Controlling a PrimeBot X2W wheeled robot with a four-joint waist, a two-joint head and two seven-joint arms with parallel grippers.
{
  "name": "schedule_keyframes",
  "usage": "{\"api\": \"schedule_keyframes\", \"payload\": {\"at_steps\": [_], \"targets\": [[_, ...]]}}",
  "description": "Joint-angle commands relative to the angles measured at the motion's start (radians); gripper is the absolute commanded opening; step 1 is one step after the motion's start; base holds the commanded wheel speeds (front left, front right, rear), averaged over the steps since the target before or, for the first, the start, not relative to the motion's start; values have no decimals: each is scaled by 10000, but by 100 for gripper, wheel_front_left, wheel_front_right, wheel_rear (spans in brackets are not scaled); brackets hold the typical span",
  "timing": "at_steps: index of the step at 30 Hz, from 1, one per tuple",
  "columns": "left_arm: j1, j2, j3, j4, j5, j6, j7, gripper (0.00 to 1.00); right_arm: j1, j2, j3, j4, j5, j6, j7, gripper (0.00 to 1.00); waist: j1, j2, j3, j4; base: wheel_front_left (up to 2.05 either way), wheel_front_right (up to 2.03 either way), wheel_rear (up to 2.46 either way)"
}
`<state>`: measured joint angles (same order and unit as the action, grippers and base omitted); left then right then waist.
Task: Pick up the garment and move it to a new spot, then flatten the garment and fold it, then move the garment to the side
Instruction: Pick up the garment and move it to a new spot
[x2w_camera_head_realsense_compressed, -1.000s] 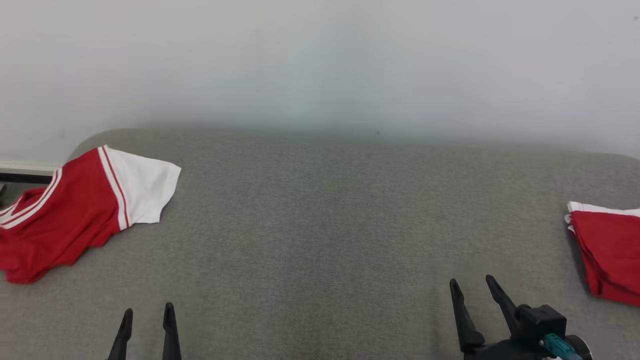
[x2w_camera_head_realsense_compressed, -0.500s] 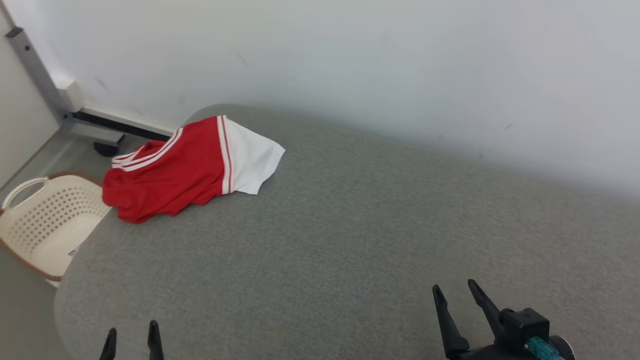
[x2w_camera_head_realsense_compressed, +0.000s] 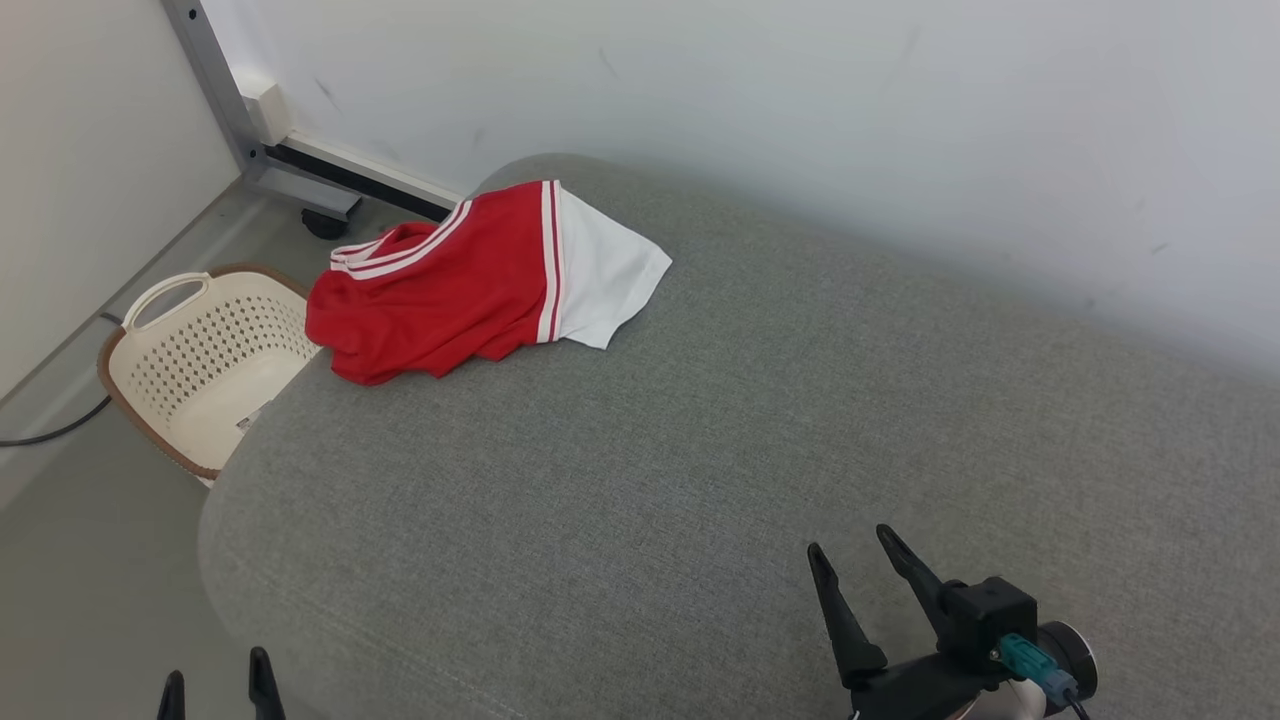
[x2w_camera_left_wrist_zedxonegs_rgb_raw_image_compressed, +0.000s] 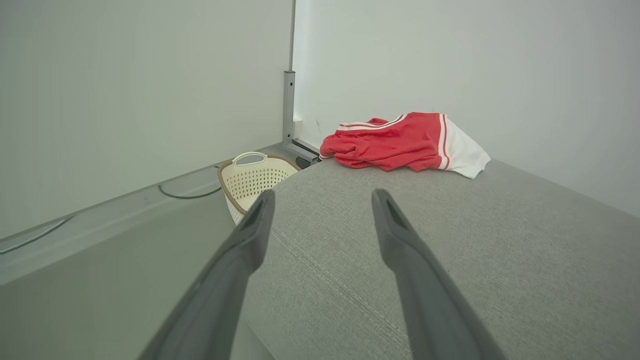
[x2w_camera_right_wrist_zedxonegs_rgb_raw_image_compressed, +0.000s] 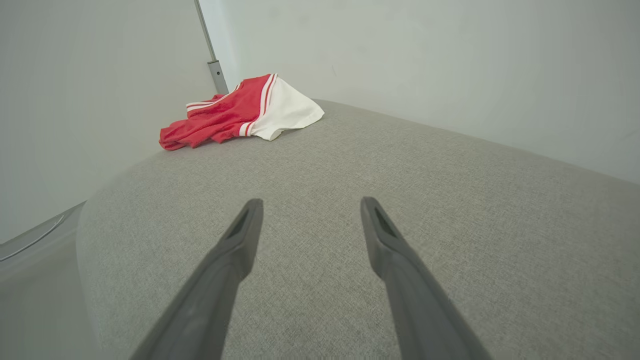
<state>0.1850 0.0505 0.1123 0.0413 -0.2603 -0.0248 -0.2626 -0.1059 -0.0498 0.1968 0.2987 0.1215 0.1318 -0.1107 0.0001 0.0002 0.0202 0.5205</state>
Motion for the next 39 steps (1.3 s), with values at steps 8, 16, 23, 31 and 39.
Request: {"api": "schedule_keyframes", "payload": {"at_steps": [8,16,23,31,39], "targets": [[78,-2,-84,-247,-146,149,-34,100,-268,-8,102,239,-37,-23,-129,100,-1,-2,95,60,0,0,0],[-1302,136,-483,471,-202,-515,-34,100,-312,-180,-7,-1,-221,-23,43,100,-1,-2,505,39,0,0,0],[-4858,400,-1521,3416,-1613,-1022,1769,100,-4,-551,-145,-928,-510,-23,621,100,-1,-2,1338,-47,0,0,0],[-8577,1045,-1975,6552,-3021,-1041,3252,100,-290,-1354,364,-3131,-808,-23,1782,100,-1,-2,3086,-1305,0,0,0],[-10908,1806,-2226,8325,-3331,-1040,4025,100,-24,-2040,363,-5259,-919,-23,2819,100,-1,-2,4684,-2326,0,0,0]]}}
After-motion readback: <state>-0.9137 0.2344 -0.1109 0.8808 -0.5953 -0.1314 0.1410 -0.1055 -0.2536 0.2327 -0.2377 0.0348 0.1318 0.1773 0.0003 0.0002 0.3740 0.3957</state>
